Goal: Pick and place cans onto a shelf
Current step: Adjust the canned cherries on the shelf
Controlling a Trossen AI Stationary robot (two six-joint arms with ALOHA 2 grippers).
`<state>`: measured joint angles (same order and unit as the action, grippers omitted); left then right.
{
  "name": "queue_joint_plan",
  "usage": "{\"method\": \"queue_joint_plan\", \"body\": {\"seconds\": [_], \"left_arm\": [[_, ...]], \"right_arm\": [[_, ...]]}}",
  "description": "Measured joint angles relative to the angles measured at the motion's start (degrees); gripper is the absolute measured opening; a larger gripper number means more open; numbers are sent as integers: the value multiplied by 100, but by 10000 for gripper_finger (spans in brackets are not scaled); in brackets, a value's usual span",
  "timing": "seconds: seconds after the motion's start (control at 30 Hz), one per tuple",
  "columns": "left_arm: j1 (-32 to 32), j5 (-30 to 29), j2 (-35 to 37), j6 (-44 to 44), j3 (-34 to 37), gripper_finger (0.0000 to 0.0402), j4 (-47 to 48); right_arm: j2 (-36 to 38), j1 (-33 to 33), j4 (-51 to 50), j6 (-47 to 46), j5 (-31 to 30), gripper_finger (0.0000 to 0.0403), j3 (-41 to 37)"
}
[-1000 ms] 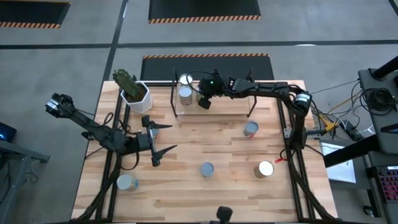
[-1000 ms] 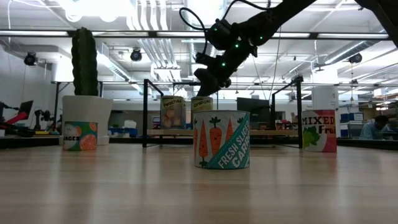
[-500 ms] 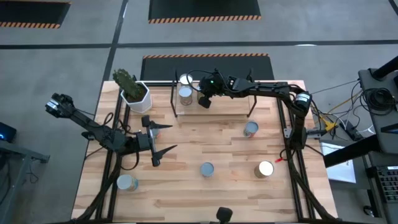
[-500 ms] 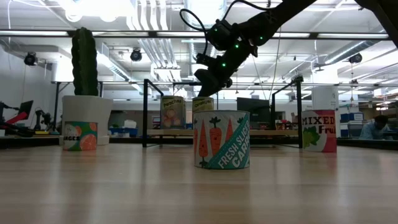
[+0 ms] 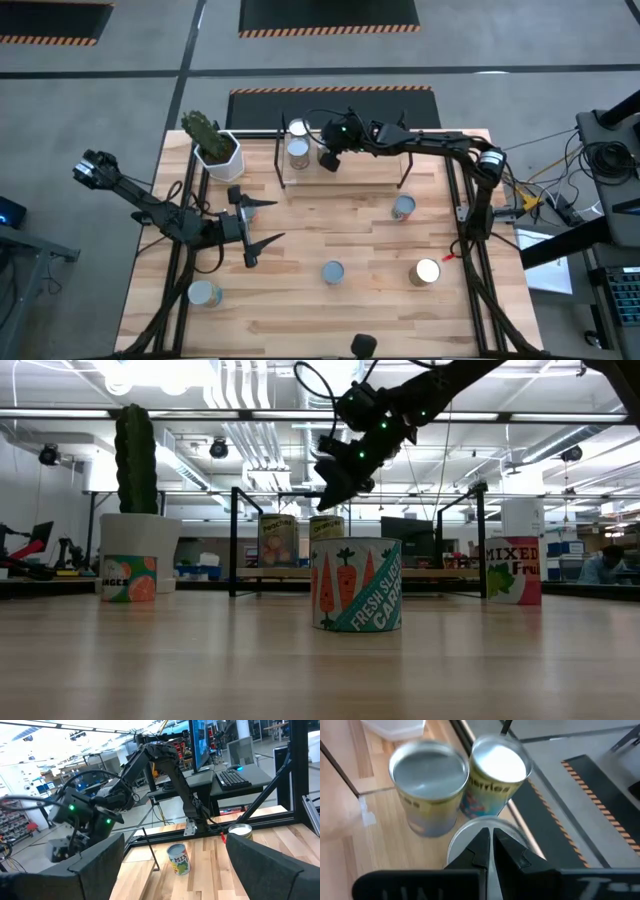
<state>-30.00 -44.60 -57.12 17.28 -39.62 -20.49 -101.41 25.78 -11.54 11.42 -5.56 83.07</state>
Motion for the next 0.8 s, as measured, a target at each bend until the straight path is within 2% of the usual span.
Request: {"method": "queue_joint_plan", "body": {"seconds": [0.43,0.6,0.8], "left_arm": [[9,-93,4,194,0,330,-136],[26,-292,7,346,-7,330,-428],[26,-301,85,339,-7,330,-448]], "right_arm": [[81,22,665,-239,303,13,71],[-125,27,506,-126,331,9,654],[-711,101,-118,-15,580,9,1709]]}}
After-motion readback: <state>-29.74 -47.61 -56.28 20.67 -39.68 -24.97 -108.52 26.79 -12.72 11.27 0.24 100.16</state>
